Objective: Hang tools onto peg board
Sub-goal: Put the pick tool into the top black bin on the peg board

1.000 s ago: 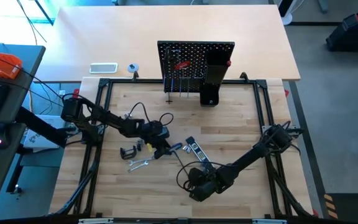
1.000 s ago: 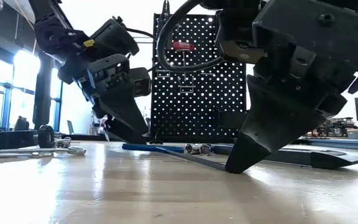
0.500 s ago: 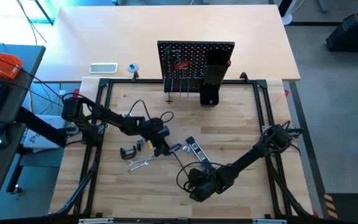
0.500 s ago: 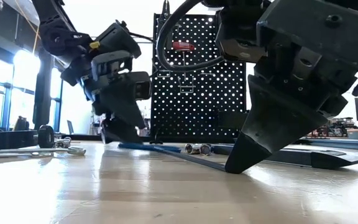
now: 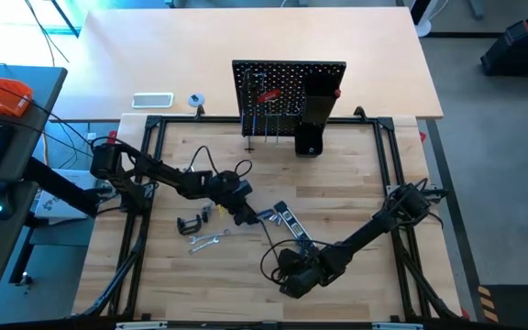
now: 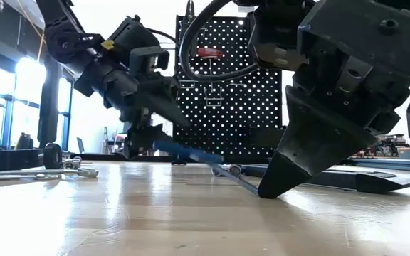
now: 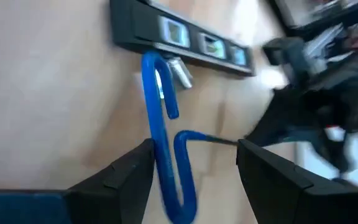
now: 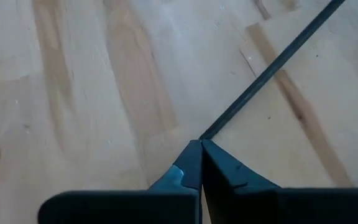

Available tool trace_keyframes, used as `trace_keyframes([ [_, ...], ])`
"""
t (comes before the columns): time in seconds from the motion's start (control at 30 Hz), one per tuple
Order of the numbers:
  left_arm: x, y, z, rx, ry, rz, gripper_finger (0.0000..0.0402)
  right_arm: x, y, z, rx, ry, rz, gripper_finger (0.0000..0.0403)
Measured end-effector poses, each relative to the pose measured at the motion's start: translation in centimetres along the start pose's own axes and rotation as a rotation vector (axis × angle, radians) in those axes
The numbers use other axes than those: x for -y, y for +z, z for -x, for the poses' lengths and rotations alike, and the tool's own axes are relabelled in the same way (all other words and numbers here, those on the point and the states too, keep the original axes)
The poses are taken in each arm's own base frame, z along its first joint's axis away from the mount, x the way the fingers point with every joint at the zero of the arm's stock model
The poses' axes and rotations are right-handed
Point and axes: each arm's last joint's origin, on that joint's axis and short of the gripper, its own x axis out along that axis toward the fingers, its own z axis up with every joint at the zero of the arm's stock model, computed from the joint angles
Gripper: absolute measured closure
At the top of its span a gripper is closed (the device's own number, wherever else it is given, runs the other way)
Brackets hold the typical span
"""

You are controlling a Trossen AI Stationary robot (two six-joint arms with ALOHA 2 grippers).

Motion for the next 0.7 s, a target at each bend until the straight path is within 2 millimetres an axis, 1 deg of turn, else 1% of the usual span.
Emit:
trace_keyframes([
  [0.1, 0.9, -0.5, -0.3, -0.052, -0.072, 0.0, 0.0187, 0.1, 0.2, -0.1, 0.026, -0.016, -0.002, 0.0403],
  [0.2, 0.7, -0.7, -0.4, -0.041, -0.03, 0.034, 0.0187, 0.1, 0.2, -0.2, 0.042, -0.026, 0.004, 0.0403],
  [0.3, 0.9, -1.2, -0.7, -0.06, -0.026, 0.028, 0.0187, 0.2, 0.4, -0.3, 0.043, -0.03, 0.003, 0.0403],
  [0.5, -0.2, -1.6, -0.7, -0.035, 0.115, 0.006, 0.0187, 0.4, 0.7, -0.4, 0.04, -0.025, 0.011, 0.0403],
  [0.7, -0.8, -1.5, -0.7, -0.024, 0.171, -0.043, 0.0187, 0.4, 0.8, -0.2, 0.052, -0.03, 0.007, 0.0403],
])
